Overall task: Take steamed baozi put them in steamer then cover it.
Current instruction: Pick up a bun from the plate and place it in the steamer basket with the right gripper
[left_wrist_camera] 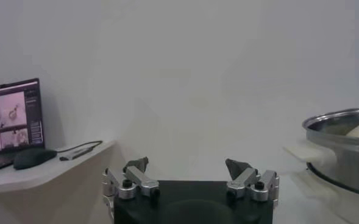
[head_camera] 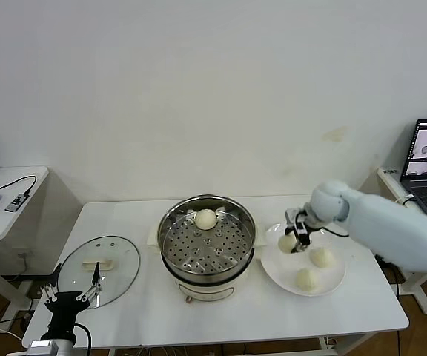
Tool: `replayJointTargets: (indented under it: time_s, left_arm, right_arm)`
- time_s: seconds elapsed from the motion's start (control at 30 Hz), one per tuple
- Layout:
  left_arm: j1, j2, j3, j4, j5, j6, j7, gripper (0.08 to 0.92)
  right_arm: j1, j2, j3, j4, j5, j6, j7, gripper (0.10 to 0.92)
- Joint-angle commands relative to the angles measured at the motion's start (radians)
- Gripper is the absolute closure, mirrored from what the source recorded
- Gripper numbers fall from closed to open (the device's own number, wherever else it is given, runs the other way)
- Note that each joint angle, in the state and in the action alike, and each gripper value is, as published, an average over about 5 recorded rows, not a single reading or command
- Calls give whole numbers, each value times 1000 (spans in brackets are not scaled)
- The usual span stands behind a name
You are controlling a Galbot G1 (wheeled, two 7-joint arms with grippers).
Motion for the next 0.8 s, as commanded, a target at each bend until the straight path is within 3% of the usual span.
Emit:
replayJointTargets:
  time_s: [0.03, 0.37, 0.8]
  left_arm:
    - [-1, 8, 7, 4, -5, 2, 0, 177]
    - [-14, 9, 11, 12, -14, 1, 1, 177]
    - [-23, -12, 0, 16, -12, -1, 0, 177]
  right_arm:
    - [384, 13, -171, 68, 243, -63, -10, 447]
    - [462, 202, -228, 144, 483, -207, 104, 433]
    - [255, 524, -220, -1, 513, -330, 212, 431]
